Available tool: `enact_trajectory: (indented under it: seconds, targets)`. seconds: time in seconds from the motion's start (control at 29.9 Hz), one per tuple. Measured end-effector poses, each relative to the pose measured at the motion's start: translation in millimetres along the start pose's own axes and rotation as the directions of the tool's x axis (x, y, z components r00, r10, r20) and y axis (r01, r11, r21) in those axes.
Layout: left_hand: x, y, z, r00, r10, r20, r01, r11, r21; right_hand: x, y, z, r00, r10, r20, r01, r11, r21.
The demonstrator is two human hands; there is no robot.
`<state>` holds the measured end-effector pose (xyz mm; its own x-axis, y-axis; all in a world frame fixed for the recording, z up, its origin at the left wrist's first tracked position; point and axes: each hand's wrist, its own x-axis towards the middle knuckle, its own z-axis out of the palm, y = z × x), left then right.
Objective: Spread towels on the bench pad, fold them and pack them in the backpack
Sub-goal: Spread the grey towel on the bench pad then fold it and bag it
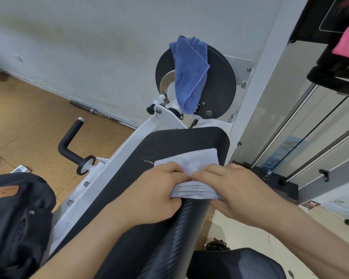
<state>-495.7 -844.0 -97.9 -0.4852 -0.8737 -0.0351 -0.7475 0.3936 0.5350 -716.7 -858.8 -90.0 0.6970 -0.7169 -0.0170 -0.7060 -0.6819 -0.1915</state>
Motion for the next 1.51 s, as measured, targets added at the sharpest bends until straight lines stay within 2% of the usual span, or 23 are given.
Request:
enact_trajectory:
  seconds: [0.1,0.2,0.37,0.5,0.57,0.74,0.84,0.9,1.0,1.07,1.14,1.2,1.24,1.3,1.34,1.41,1.51]
  targets:
    - [-8,-12,-1,0.990,-0.117,-0.073,0.091,0.953,-0.289,4,7,-10,0.996,0.087,-0.025,-0.077,0.960,0.268]
    - [-19,-23,5,0.952,-0.283,-0.120,0.169,0.807,-0.566,11,16,-17,0.990,0.144,0.007,-0.134,0.904,0.405]
    - [-19,-30,19,0.909,-0.368,-0.197,0.180,0.770,-0.612,25,23,-14,0.969,0.245,-0.015,-0.206,0.844,0.494]
    - [-5,-22,20,0.847,-0.507,-0.161,0.195,0.578,-0.792,32,24,-10,0.937,0.349,-0.033,-0.265,0.766,0.586]
    - [5,-18,21,0.803,-0.578,-0.145,0.231,0.526,-0.818,35,25,-7,0.917,0.397,-0.032,-0.295,0.731,0.615]
    - [27,-20,29,0.682,-0.698,-0.220,0.295,0.537,-0.790,42,26,-2,0.842,0.538,-0.051,-0.377,0.653,0.657]
    - [34,-27,28,0.657,-0.725,-0.207,0.330,0.523,-0.786,45,29,1,0.820,0.572,-0.022,-0.410,0.614,0.675]
    - [41,-31,25,0.685,-0.701,-0.199,0.350,0.556,-0.754,46,33,1,0.801,0.595,0.060,-0.423,0.492,0.761]
    - [47,-36,24,0.735,-0.638,-0.229,0.369,0.660,-0.654,49,36,3,0.783,0.579,0.228,-0.447,0.269,0.853]
    - [48,-40,26,0.745,-0.607,-0.275,0.428,0.752,-0.502,52,37,6,0.778,0.571,0.262,-0.451,0.219,0.865]
    - [47,-42,26,0.740,-0.534,-0.409,0.460,0.846,-0.271,54,37,9,0.772,0.583,0.254,-0.444,0.208,0.872]
    - [46,-37,23,0.742,-0.326,-0.586,0.356,0.932,-0.068,54,38,12,0.761,0.600,0.247,-0.441,0.198,0.875]
    - [45,-33,19,0.773,-0.196,-0.603,0.268,0.963,0.031,54,39,13,0.756,0.607,0.246,-0.440,0.193,0.877]
    - [39,-24,16,0.885,0.058,-0.463,0.048,0.976,0.212,55,41,13,0.749,0.616,0.245,-0.438,0.182,0.880]
    - [33,-20,16,0.923,0.114,-0.367,-0.024,0.970,0.241,55,42,13,0.742,0.622,0.250,-0.440,0.170,0.882]
    - [24,-17,15,0.963,0.086,-0.255,-0.018,0.966,0.258,58,43,15,0.722,0.643,0.255,-0.446,0.151,0.882]
    - [24,-19,22,0.972,0.053,-0.229,0.060,0.886,0.459,61,41,19,0.688,0.700,0.193,-0.449,0.201,0.871]
